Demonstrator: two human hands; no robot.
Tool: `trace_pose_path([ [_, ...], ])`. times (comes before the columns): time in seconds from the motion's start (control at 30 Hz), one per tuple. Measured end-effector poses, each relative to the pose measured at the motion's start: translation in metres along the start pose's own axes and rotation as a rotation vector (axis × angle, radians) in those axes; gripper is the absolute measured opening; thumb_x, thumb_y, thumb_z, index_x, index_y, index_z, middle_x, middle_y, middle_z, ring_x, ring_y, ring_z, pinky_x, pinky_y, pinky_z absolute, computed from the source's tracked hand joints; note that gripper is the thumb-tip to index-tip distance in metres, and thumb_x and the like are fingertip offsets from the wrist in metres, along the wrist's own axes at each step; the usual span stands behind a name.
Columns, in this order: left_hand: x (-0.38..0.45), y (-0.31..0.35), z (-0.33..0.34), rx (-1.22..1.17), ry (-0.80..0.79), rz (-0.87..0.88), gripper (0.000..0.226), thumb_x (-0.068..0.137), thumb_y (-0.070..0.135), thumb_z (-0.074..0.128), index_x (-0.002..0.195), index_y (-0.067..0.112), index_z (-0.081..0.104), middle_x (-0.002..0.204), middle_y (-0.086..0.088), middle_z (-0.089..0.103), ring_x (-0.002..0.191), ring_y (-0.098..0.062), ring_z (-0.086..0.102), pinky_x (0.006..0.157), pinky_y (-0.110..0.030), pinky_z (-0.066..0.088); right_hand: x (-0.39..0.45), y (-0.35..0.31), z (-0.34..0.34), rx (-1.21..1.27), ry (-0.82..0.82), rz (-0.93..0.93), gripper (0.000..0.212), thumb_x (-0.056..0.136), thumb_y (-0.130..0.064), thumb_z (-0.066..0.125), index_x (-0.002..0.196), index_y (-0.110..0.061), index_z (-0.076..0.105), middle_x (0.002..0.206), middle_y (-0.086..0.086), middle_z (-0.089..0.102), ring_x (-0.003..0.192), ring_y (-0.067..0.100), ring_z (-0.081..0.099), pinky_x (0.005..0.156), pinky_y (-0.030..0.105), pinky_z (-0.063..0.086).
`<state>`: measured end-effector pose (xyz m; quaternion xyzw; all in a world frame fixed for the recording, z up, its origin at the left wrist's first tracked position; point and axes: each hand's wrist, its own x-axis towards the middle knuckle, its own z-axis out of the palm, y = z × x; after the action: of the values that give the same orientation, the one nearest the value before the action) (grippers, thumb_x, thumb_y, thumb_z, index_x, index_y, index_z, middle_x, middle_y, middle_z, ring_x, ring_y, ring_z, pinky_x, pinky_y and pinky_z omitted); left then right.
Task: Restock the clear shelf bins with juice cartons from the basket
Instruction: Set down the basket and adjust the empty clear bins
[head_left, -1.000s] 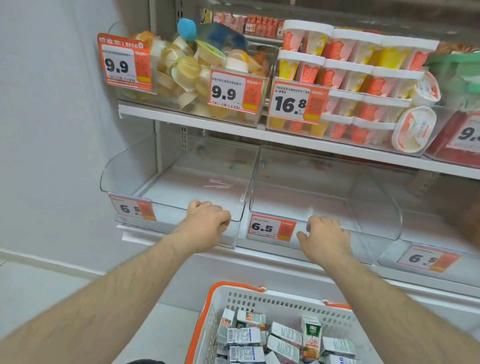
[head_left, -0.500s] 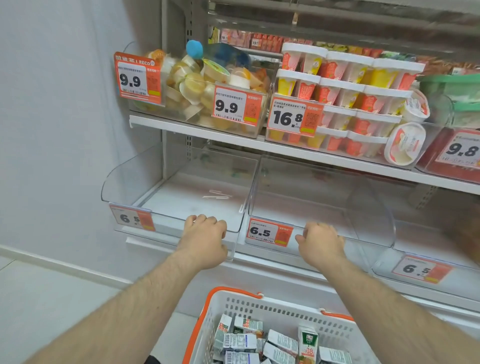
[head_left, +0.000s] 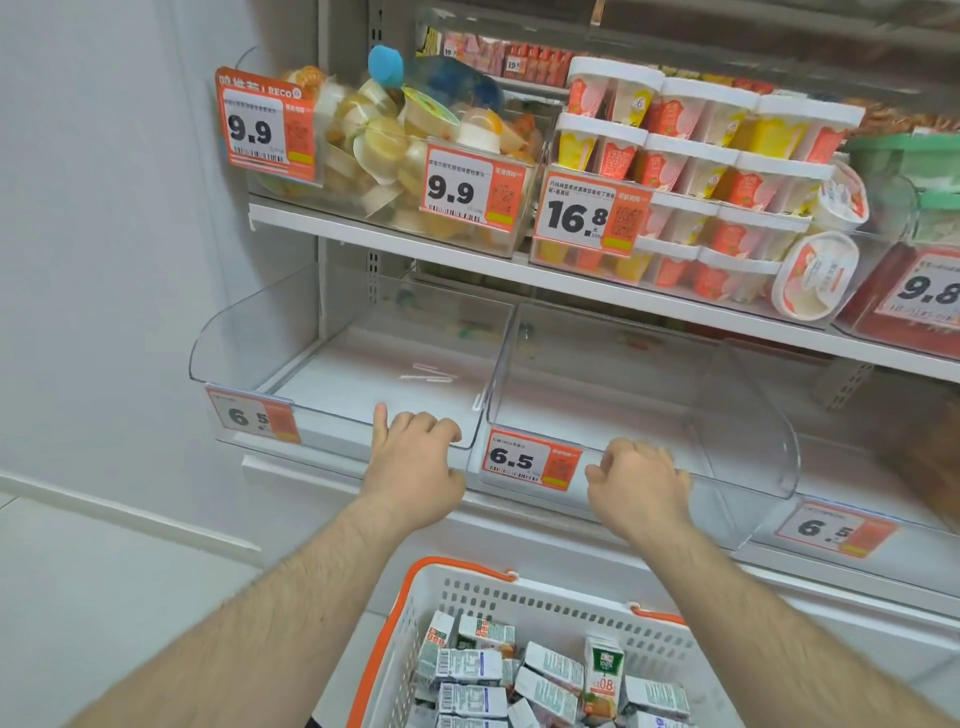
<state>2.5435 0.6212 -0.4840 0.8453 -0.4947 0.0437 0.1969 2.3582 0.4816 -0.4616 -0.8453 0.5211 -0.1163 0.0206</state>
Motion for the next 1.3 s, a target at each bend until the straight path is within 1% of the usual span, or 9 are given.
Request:
trace_pose_path([
  [0.3, -0.003, 0.022, 0.003, -0.014, 0.008, 0.008, 0.037, 0.085, 0.034, 0.057, 0.117, 0.02, 0.047, 0.113, 0.006, 0.052, 0.12, -0.019, 0.045, 0.121, -0.047, -0.006, -0.034, 0.004, 0.007, -0.052, -0.025, -0.044, 0.024, 0.096, -0.034, 0.043, 0.112, -0.021, 0.056, 0.119, 0.0, 0.058, 0.114, 0.024, 0.046, 0.095, 0.041, 0.038],
  [0.43, -0.004, 0.028, 0.004, 0.028, 0.031, -0.015, 0.057, 0.08, 0.041, 0.059, 0.13, 0.018, 0.043, 0.131, 0.001, 0.046, 0.131, -0.021, 0.037, 0.121, -0.048, -0.007, -0.037, 0.008, 0.005, -0.053, -0.041, -0.074, 0.024, 0.096, -0.033, 0.044, 0.115, -0.021, 0.054, 0.123, 0.0, 0.056, 0.116, 0.023, 0.045, 0.096, 0.041, 0.037],
  [0.53, -0.006, 0.037, 0.0, 0.086, 0.109, -0.015, 0.088, 0.073, 0.043, 0.065, 0.146, 0.015, 0.027, 0.151, -0.011, 0.019, 0.143, -0.03, 0.013, 0.118, -0.048, -0.012, -0.04, 0.008, -0.007, -0.061, -0.093, -0.124, 0.036, 0.095, -0.039, 0.047, 0.127, -0.022, 0.049, 0.131, 0.0, 0.052, 0.122, 0.023, 0.042, 0.1, 0.042, 0.036],
  [0.6, -0.009, 0.05, -0.001, 0.062, 0.203, 0.066, 0.093, 0.066, 0.04, 0.067, 0.146, 0.012, 0.029, 0.15, -0.014, 0.017, 0.142, -0.034, 0.011, 0.118, -0.048, -0.011, -0.045, 0.016, -0.02, -0.06, 0.052, -0.173, 0.041, 0.092, -0.04, 0.05, 0.129, -0.022, 0.05, 0.128, 0.0, 0.053, 0.12, 0.025, 0.044, 0.096, 0.042, 0.038],
  [0.67, -0.012, 0.071, 0.004, 0.031, 0.259, 0.209, 0.089, 0.06, 0.039, 0.064, 0.141, 0.012, 0.036, 0.146, -0.015, 0.024, 0.139, -0.036, 0.018, 0.118, -0.049, -0.006, -0.047, 0.042, -0.035, 0.067, 0.388, -0.177, 0.038, 0.08, -0.031, 0.055, 0.115, -0.016, 0.061, 0.112, 0.004, 0.062, 0.103, 0.029, 0.053, 0.083, 0.04, 0.041],
  [0.77, -0.019, 0.116, 0.016, 0.017, 0.218, 0.363, 0.083, 0.06, 0.04, 0.06, 0.137, 0.015, 0.041, 0.144, -0.013, 0.028, 0.137, -0.035, 0.023, 0.117, -0.05, -0.002, -0.039, 0.11, -0.05, 0.248, 0.639, 0.016, 0.036, 0.071, -0.017, 0.059, 0.105, -0.009, 0.065, 0.106, 0.01, 0.063, 0.094, 0.035, 0.057, 0.078, 0.043, 0.046],
  [0.9, -0.032, 0.177, 0.032, -0.01, 0.026, 0.369, 0.084, 0.079, 0.04, 0.057, 0.151, 0.022, 0.017, 0.156, -0.006, 0.009, 0.145, -0.026, 0.0, 0.117, -0.049, -0.013, -0.02, 0.204, -0.043, 0.259, 0.382, 0.393, 0.044, 0.085, -0.013, 0.059, 0.128, -0.012, 0.053, 0.137, 0.008, 0.048, 0.113, 0.036, 0.055, 0.094, 0.044, 0.045],
  [1.13, -0.045, 0.214, 0.066, 0.06, -0.095, 0.391, 0.088, 0.087, 0.033, 0.05, 0.155, 0.021, -0.004, 0.161, -0.002, -0.004, 0.148, -0.027, -0.013, 0.116, -0.047, -0.017, 0.008, 0.273, -0.033, 0.04, 0.029, 0.353, 0.058, 0.085, -0.022, 0.065, 0.137, -0.011, 0.04, 0.143, 0.01, 0.039, 0.122, 0.038, 0.049, 0.099, 0.045, 0.044],
  [1.3, -0.045, 0.21, 0.075, 0.065, -0.09, 0.416, 0.086, 0.086, 0.029, 0.05, 0.155, 0.019, 0.0, 0.16, -0.003, 0.0, 0.148, -0.029, -0.013, 0.117, -0.046, -0.017, 0.03, 0.278, -0.029, -0.008, 0.076, 0.353, 0.047, 0.086, -0.032, 0.069, 0.121, -0.003, 0.055, 0.125, 0.019, 0.049, 0.113, 0.038, 0.053, 0.095, 0.043, 0.045],
])
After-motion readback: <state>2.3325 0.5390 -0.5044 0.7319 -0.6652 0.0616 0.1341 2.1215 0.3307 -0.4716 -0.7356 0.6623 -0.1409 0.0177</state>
